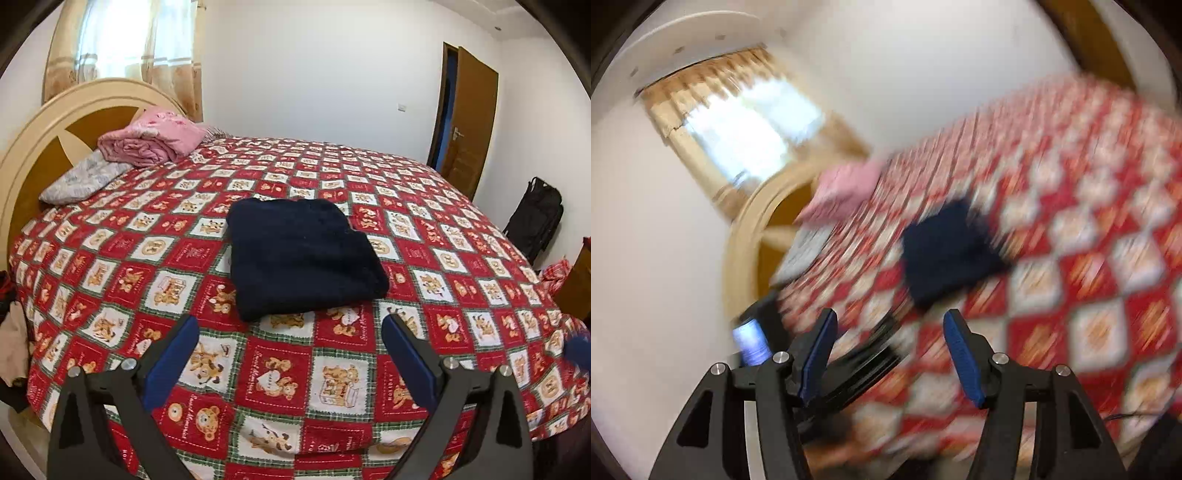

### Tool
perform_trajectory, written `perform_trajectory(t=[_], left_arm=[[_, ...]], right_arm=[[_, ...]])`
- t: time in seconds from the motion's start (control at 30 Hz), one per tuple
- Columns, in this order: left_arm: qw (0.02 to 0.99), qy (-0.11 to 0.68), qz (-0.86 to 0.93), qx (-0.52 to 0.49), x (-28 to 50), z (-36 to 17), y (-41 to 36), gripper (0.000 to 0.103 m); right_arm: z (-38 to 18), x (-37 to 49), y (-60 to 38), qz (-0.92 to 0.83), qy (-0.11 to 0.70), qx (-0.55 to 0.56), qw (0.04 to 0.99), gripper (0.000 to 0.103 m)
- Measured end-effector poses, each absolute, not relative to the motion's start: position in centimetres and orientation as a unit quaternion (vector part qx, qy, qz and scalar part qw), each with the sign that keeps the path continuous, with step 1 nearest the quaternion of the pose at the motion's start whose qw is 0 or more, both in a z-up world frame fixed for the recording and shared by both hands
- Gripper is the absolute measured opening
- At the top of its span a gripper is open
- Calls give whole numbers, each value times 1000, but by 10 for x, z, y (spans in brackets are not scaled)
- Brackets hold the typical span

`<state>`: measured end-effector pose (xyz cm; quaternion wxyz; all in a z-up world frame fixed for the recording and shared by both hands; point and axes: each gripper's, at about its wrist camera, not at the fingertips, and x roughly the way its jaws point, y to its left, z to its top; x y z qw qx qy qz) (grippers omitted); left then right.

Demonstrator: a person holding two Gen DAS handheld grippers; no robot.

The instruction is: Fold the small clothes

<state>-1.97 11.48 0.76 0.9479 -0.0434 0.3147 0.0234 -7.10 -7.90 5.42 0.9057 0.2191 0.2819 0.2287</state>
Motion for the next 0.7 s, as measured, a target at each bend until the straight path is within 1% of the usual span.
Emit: perform_trajectory(t=[0.07, 0.17, 0.2, 0.27, 0.4, 0.57, 0.7], left_arm=[[948, 312, 34, -44, -22, 7, 115, 101], [950, 304, 49, -46, -31, 8, 114, 101], [951, 300, 53, -46, -33, 9, 114, 101], [954, 290, 62, -43, -40, 12, 110, 101], [962, 261, 69, -34, -57, 24, 97, 101], [974, 211, 80, 12, -79, 39, 69, 103], [973, 210, 90, 29, -80, 40, 63, 103]], right_arm=[[57, -82, -77, 164, 211, 140, 953, 61], [55, -104, -61, 91, 101, 3, 991, 61], [53, -107, -56, 77, 90, -21, 993, 61], [53, -109, -54, 80, 92, -27, 992, 61], [53, -114, -65, 84, 104, 4, 991, 62], [52, -102, -76, 66, 112, 11, 991, 62], [46, -94, -71, 71, 123, 14, 990, 62]])
